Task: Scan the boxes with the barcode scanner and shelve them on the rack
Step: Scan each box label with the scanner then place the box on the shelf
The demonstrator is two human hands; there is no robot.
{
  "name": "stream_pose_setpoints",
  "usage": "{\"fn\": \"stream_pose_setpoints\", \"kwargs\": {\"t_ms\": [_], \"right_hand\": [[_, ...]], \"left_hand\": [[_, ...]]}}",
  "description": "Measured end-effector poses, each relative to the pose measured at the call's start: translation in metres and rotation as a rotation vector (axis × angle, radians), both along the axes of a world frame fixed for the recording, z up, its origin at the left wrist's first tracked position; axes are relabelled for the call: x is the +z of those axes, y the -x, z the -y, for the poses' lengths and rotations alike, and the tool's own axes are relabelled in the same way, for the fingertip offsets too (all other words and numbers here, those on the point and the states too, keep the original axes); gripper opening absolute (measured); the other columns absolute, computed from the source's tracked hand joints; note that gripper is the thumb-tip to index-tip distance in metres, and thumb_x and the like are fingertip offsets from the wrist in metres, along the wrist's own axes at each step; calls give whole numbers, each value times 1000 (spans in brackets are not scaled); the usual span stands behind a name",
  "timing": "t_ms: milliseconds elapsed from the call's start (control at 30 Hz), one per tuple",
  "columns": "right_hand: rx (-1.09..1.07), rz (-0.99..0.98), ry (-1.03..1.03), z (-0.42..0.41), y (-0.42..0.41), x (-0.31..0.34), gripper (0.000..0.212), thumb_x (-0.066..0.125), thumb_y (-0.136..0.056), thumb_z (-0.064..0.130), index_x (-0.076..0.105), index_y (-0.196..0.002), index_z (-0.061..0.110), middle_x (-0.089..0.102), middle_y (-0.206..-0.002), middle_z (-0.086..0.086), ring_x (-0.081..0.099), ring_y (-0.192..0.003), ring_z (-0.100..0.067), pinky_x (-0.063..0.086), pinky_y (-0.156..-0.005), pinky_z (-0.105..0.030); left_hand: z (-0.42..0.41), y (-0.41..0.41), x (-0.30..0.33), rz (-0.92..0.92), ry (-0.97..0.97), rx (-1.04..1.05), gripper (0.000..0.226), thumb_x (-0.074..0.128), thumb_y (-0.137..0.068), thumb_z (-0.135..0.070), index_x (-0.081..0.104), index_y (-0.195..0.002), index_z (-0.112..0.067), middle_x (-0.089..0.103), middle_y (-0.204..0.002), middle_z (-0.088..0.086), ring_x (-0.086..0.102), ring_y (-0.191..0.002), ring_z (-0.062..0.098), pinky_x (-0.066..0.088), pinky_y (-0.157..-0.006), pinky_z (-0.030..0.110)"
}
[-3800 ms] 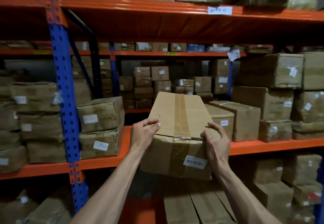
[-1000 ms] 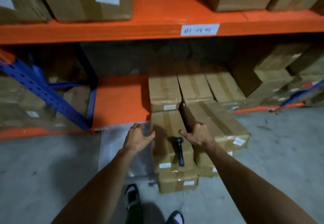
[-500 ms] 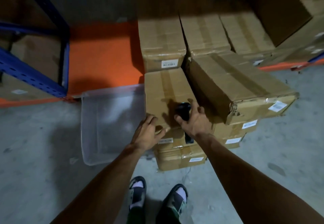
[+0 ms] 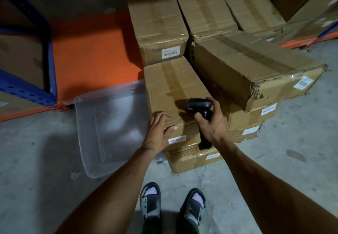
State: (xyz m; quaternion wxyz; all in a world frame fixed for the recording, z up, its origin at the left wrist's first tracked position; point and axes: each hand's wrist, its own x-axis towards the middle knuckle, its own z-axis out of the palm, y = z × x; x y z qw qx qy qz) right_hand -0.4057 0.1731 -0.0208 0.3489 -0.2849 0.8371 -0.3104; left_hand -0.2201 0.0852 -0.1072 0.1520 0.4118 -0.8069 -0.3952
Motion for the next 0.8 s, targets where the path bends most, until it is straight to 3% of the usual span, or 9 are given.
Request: {"fn": "stream_pose_setpoints", "kwargs": {"t_ms": [133, 200, 267, 300, 400, 467, 600, 700, 800], "right_hand": [[-120, 132, 138, -35, -17, 6, 56, 67, -92, 19, 43, -135, 45, 58, -114, 25, 64, -103, -2, 51, -101, -37], [-143, 187, 202, -56, -25, 4, 54, 67, -92, 8, 47, -132, 39, 61, -118, 18, 68, -105, -6, 57, -95, -38], [-160, 269, 210, -75, -34, -2, 58, 66, -92, 1, 48, -132, 39, 66, -119, 1, 74, -90, -22, 64, -78, -44], [-157, 288, 206, -83, -39, -5, 60, 65, -92, -1, 47, -132, 40, 67, -116, 0, 74, -81, -22, 64, -72, -43], [-134, 236, 204, -101, -53, -16, 61, 71, -93, 6, 46, -138, 39, 64, -109, 33, 68, -95, 5, 60, -87, -26], [-143, 220, 207, -108, -63, -21, 57, 76, -93, 22, 47, -140, 38, 63, -104, 37, 60, -101, 21, 54, -89, -14], [-66, 185, 165, -119, -76, -34, 53, 74, -89, 54, 46, -133, 49, 68, -110, 26, 67, -106, -3, 57, -93, -31], [-11, 143, 143, -123, -82, -41, 55, 70, -92, 51, 40, -137, 44, 69, -117, 7, 68, -110, -20, 57, -95, -38], [-20, 129, 154, -122, -84, -48, 54, 71, -93, 48, 40, -137, 43, 68, -113, 7, 68, -108, -21, 57, -94, -37]], "left_hand": [[-1, 4, 1, 5, -196, 21, 55, 61, -95, -29, 36, -140, -10, 29, -146, 1, 22, -130, -6, 19, -115, 22], [0, 3, -1, 6, -192, 16, 50, 60, -96, -30, 39, -137, -10, 27, -150, 3, 21, -138, 1, 19, -116, 25], [3, 1, -2, 35, -153, -28, 46, 56, -98, -32, 41, -137, -14, 27, -153, 4, 19, -141, 7, 20, -119, 31], [2, 0, -2, 68, -130, -64, 47, 53, -100, -33, 41, -142, -17, 25, -156, 3, 13, -146, 12, 17, -121, 36], [2, -1, -6, 153, -96, -132, 49, 43, -104, -35, 35, -152, -30, 17, -163, -3, -2, -150, 21, 6, -122, 38], [3, -2, -10, 161, -73, -142, 48, 41, -104, -36, 34, -151, -34, 17, -163, -2, 0, -150, 25, 6, -122, 40], [6, -5, -21, 163, -27, -158, 50, 45, -103, -37, 34, -152, -34, 20, -163, 2, 3, -151, 28, 7, -123, 44], [6, -6, -26, 133, 17, -161, 50, 48, -102, -36, 37, -151, -31, 23, -162, 7, 6, -151, 33, 7, -122, 48], [7, -6, -31, 125, 86, -186, 52, 43, -101, -46, 41, -149, -26, 29, -159, 13, 14, -150, 34, 8, -123, 50]]}}
